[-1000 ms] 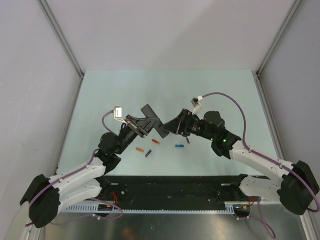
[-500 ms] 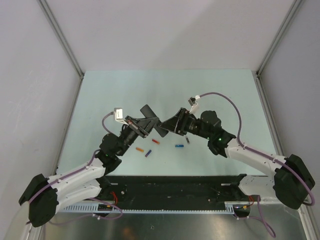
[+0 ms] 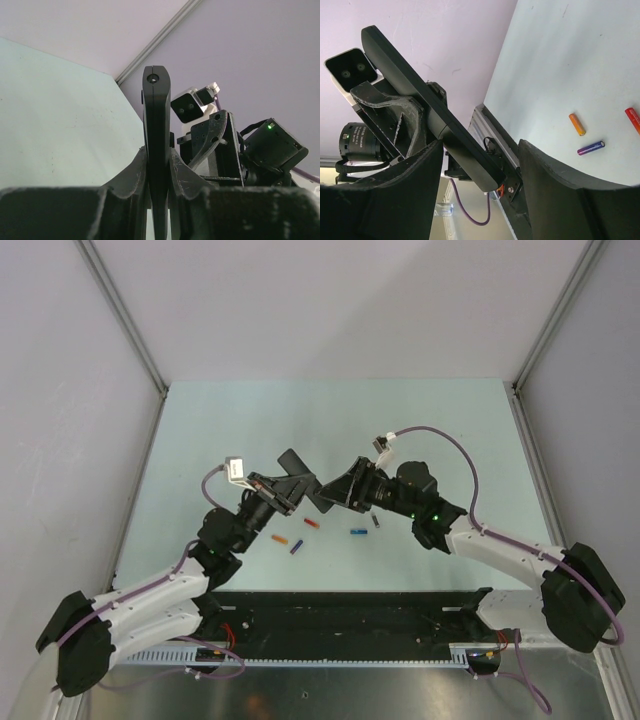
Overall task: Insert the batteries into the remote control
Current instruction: Remove the battery cover from the remote control.
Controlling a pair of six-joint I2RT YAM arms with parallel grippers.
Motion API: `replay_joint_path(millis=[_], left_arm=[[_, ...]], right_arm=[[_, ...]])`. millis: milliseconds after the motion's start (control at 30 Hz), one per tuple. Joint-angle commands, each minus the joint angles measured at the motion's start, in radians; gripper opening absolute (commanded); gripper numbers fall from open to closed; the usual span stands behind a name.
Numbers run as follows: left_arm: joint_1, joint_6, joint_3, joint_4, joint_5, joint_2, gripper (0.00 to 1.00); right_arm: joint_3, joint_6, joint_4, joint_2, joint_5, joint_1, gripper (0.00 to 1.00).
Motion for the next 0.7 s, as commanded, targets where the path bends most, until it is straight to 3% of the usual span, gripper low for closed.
replay_joint_path(millis=[0,167,367,500,600,633,667], left_arm=[[-0.008,0.027,0.019,0.027,-0.02,-0.023,0.0],[-0.009,0.026,0.02,0.027,-0.015,-0.022,0.0],[-0.011,0.026,0.019,0.029,-0.021,-0.031,0.0],[-0.011,0.027,0.025,0.029,-0.021,-0.034,0.0],[-0.011,0.027,0.028,0.029,-0.02,-0.031,0.0],[-0.012,0.027,0.03,0.029,-0.018,-0.029,0.0],[-0.011,0.027,0.028,0.027,-0.018,-0.026,0.0]], right_arm=[[0.002,0.008,0.044,0.012,-0.012,0.005,0.69],[0.002,0.013,0.056,0.018,-0.015,0.005,0.66],[0.001,0.014,0.053,0.029,-0.025,0.007,0.45],[0.002,0.013,0.05,0.03,-0.026,0.011,0.42],[0.002,0.01,0.053,0.03,-0.028,0.011,0.46],[0.002,0.011,0.055,0.03,-0.029,0.011,0.51],[0.002,0.011,0.06,0.029,-0.031,0.011,0.62]])
